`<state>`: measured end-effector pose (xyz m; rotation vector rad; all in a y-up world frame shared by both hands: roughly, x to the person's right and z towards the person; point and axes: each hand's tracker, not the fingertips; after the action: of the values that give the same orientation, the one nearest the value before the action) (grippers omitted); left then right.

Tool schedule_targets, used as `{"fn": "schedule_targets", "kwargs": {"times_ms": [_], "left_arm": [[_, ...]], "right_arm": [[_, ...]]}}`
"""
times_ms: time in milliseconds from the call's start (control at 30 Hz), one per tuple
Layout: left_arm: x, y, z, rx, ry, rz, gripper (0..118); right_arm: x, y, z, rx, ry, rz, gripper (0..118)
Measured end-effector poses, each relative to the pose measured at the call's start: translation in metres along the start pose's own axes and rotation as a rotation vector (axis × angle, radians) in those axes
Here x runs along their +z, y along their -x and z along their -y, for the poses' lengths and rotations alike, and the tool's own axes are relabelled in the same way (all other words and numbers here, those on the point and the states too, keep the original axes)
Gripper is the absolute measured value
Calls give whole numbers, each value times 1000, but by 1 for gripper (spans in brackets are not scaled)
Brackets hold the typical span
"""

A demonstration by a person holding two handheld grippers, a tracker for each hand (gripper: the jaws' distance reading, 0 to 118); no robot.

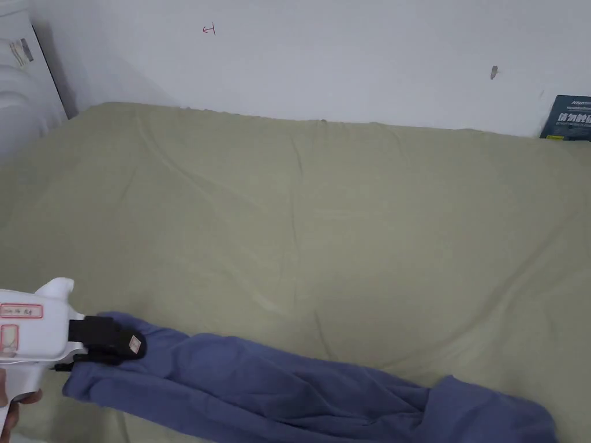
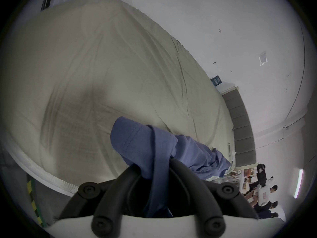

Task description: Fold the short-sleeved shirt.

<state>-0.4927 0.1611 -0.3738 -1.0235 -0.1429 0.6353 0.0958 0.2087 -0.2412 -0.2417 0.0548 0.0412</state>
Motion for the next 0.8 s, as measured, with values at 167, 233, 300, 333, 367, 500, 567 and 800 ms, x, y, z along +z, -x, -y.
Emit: {"fn": "schedule_targets", "kwargs": {"times_ms": [167,233,300,333,367,500,567,800], "left_arm": [[2,-71,10,-142,-7,-146,5],[-2,-105,16,-196,2,-184,5],[-11,-134,24,-256,10,-237,5],[-21,-150,29,-282,2,-268,5],[-32,-167,35,-319,0,-284,5],[-84,-218,64,-451,61,-321,6],[-116,-238,78,-486,77,-328,5],[-214,-259,115,-517,149,-337,115]], "right_arm": [[4,-7,2,-13,-4,0,4],[6,-11,4,-20,-2,3,4],[9,-14,6,-29,1,1,4],[11,-17,7,-34,1,1,4],[12,-18,8,-39,5,2,4],[18,-24,12,-54,11,8,4],[20,-27,14,-65,19,12,4],[26,-38,20,-97,40,36,4]]}}
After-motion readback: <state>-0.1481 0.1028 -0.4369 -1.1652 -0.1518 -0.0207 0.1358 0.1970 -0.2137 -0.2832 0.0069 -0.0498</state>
